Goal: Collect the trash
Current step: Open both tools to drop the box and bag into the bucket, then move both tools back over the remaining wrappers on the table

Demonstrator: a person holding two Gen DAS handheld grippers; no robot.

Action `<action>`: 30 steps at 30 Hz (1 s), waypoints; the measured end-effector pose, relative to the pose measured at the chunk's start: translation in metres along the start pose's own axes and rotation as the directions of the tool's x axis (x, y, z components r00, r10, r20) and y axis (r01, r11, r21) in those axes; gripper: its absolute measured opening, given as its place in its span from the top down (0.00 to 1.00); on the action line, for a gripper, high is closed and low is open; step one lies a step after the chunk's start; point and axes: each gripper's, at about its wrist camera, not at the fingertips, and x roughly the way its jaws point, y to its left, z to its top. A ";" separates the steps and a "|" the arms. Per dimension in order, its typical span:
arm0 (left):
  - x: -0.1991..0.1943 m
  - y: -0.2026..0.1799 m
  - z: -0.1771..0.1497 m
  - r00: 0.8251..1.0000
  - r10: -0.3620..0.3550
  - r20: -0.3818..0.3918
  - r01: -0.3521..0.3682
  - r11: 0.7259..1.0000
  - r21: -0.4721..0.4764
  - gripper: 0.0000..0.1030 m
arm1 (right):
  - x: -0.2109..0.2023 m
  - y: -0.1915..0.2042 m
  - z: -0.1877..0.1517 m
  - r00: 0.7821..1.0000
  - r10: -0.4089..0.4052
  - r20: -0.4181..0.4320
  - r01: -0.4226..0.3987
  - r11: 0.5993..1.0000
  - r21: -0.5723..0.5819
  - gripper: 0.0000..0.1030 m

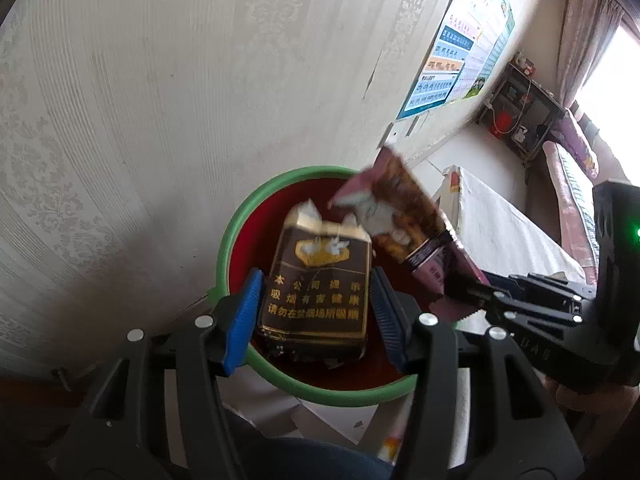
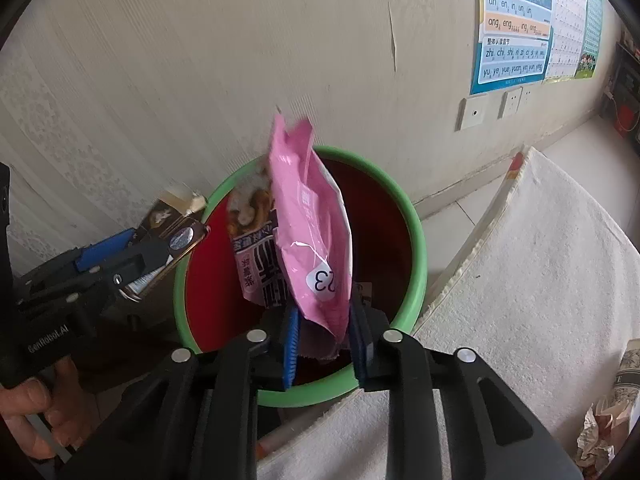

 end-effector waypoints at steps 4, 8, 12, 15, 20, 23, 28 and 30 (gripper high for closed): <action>-0.002 0.002 0.001 1.000 -0.010 0.014 0.011 1.000 -0.013 0.31 | 0.001 -0.002 -0.001 1.000 -0.008 0.003 0.008 1.000 0.008 0.64; -0.006 0.005 0.002 0.999 -0.006 0.044 0.007 0.999 -0.032 0.09 | -0.003 -0.005 -0.002 0.999 -0.026 0.027 0.026 1.000 0.008 0.31; -0.005 0.006 0.003 0.999 0.006 0.047 -0.003 0.999 -0.053 0.05 | -0.007 -0.007 -0.003 0.998 -0.051 0.041 0.051 0.999 0.007 0.15; -0.005 0.006 0.003 0.999 0.015 0.041 -0.012 0.998 -0.058 0.05 | -0.011 -0.010 -0.004 0.997 -0.061 0.046 0.061 0.998 0.009 0.12; -0.007 0.000 0.001 0.999 0.018 0.040 -0.016 0.999 -0.047 0.05 | -0.019 -0.014 -0.008 0.996 -0.066 0.052 0.065 0.998 0.014 0.08; -0.008 -0.005 0.000 0.999 0.019 0.040 -0.017 0.999 -0.042 0.05 | -0.025 -0.015 -0.012 0.996 -0.070 0.056 0.069 0.997 0.016 0.07; -0.010 -0.017 0.000 0.999 0.015 0.038 -0.013 0.999 -0.033 0.05 | -0.039 -0.023 -0.021 0.994 -0.081 0.066 0.080 0.997 0.021 0.07; -0.011 -0.024 -0.003 0.999 0.008 0.034 -0.007 1.000 -0.022 0.05 | -0.046 -0.029 -0.026 0.993 -0.089 0.072 0.087 0.996 0.030 0.07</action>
